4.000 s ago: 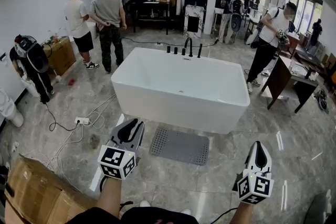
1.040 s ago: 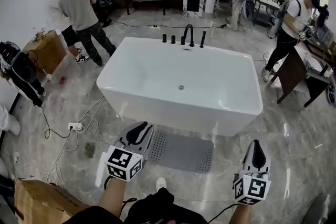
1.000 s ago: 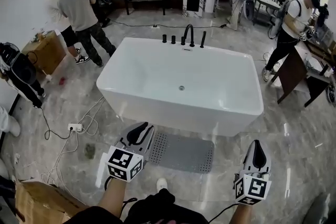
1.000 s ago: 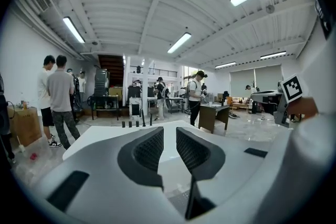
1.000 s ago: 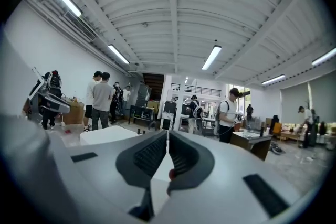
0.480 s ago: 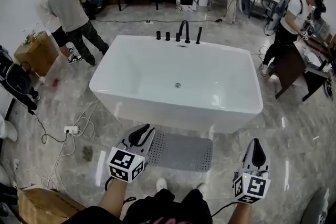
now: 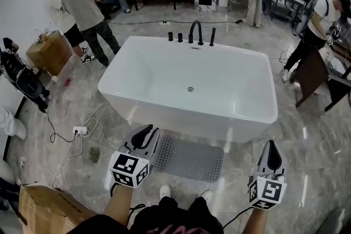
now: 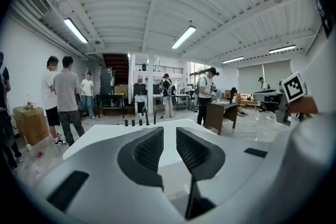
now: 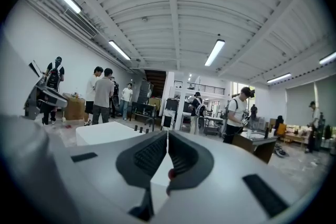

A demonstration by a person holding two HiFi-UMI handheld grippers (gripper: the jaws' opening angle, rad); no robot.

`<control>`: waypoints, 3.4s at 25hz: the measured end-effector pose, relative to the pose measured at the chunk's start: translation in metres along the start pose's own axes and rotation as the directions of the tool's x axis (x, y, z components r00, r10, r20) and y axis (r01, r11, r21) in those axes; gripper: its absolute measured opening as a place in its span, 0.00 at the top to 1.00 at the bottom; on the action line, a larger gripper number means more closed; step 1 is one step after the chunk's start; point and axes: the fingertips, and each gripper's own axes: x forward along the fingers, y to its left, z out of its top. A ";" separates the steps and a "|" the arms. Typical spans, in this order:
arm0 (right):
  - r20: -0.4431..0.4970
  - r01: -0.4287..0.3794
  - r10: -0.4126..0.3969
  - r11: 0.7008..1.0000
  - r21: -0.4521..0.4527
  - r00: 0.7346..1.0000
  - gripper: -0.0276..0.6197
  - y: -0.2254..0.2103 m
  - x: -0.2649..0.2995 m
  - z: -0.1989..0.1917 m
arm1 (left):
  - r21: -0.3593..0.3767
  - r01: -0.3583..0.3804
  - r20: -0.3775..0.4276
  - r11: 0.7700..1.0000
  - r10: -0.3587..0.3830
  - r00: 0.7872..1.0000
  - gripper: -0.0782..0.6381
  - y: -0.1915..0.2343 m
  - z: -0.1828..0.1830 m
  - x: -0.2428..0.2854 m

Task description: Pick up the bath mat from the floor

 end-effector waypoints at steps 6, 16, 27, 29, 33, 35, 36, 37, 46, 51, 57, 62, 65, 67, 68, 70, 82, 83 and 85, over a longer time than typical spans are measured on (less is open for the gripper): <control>-0.020 -0.021 0.021 1.000 -0.001 1.000 0.93 -0.014 0.006 -0.014 | 0.033 -0.009 -0.030 0.999 0.010 1.000 0.78 -0.016 -0.003 0.010; -0.043 -0.026 0.026 1.000 0.006 0.999 0.93 -0.007 0.005 -0.027 | 0.045 -0.024 -0.047 0.999 0.026 0.999 0.78 -0.003 -0.010 0.004; -0.100 -0.042 0.040 0.999 -0.020 0.994 0.93 -0.001 0.031 -0.047 | 0.036 -0.027 -0.094 0.999 0.031 0.995 0.78 0.015 -0.032 0.035; -0.112 -0.051 0.049 0.999 -0.015 0.993 0.93 0.001 0.039 -0.054 | 0.047 -0.018 -0.109 0.999 0.023 0.994 0.78 0.013 -0.038 0.041; -0.141 -0.062 0.060 0.998 -0.012 0.988 0.93 0.001 0.039 -0.086 | 0.051 -0.011 -0.140 0.999 0.018 0.990 0.78 0.006 -0.070 0.045; -0.144 -0.066 0.064 0.998 -0.011 0.987 0.93 0.003 0.042 -0.105 | 0.041 -0.027 -0.141 0.999 0.032 0.989 0.78 0.009 -0.087 0.048; -0.145 -0.065 0.063 0.998 -0.009 0.987 0.93 0.005 0.043 -0.114 | 0.038 -0.034 -0.141 0.999 0.039 0.989 0.78 0.011 -0.096 0.049; -0.145 -0.064 0.062 0.998 -0.008 0.987 0.93 0.007 0.044 -0.123 | 0.037 -0.041 -0.140 0.998 0.046 0.989 0.78 0.014 -0.104 0.051; -0.195 -0.077 0.074 0.997 -0.010 0.978 0.93 0.020 0.066 -0.224 | 0.010 -0.106 -0.173 0.994 0.106 0.979 0.78 0.038 -0.204 0.071; -0.212 -0.083 0.079 0.996 -0.011 0.974 0.92 0.033 0.086 -0.283 | 0.003 -0.114 -0.201 0.994 0.112 0.973 0.78 0.047 -0.270 0.094; -0.223 -0.102 0.103 0.995 0.015 0.969 0.93 0.053 0.118 -0.353 | 0.034 -0.114 -0.228 0.993 0.119 0.966 0.78 0.060 -0.346 0.127; -0.209 -0.113 0.112 0.994 0.005 0.971 0.93 0.062 0.149 -0.404 | 0.053 -0.115 -0.224 0.992 0.124 0.967 0.78 0.069 -0.401 0.162; -0.213 -0.117 0.114 0.993 0.000 0.970 0.93 0.066 0.160 -0.435 | 0.048 -0.115 -0.210 0.992 0.122 0.970 0.78 0.069 -0.428 0.180; -0.222 -0.114 0.112 0.993 0.004 0.969 0.93 0.068 0.161 -0.455 | 0.048 -0.107 -0.206 0.993 0.115 0.972 0.78 0.067 -0.445 0.188; -0.226 -0.114 0.112 0.993 0.003 0.968 0.92 0.069 0.161 -0.466 | 0.050 -0.105 -0.205 0.993 0.113 0.972 0.78 0.067 -0.455 0.191; -0.234 -0.116 0.114 0.993 0.003 0.966 0.93 0.073 0.161 -0.486 | 0.053 -0.109 -0.207 0.993 0.118 0.971 0.78 0.070 -0.476 0.196; -0.221 -0.138 0.138 0.990 0.015 0.966 0.93 0.097 0.188 -0.604 | 0.072 -0.132 -0.226 0.989 0.145 0.963 0.78 0.090 -0.601 0.217; -0.215 -0.138 0.141 0.990 0.030 0.966 0.93 0.099 0.190 -0.612 | 0.077 -0.129 -0.229 0.989 0.144 0.963 0.78 0.091 -0.611 0.220; -0.209 -0.148 0.152 0.988 0.034 0.966 0.92 0.105 0.194 -0.628 | 0.106 -0.112 -0.233 0.988 0.134 0.963 0.78 0.090 -0.627 0.227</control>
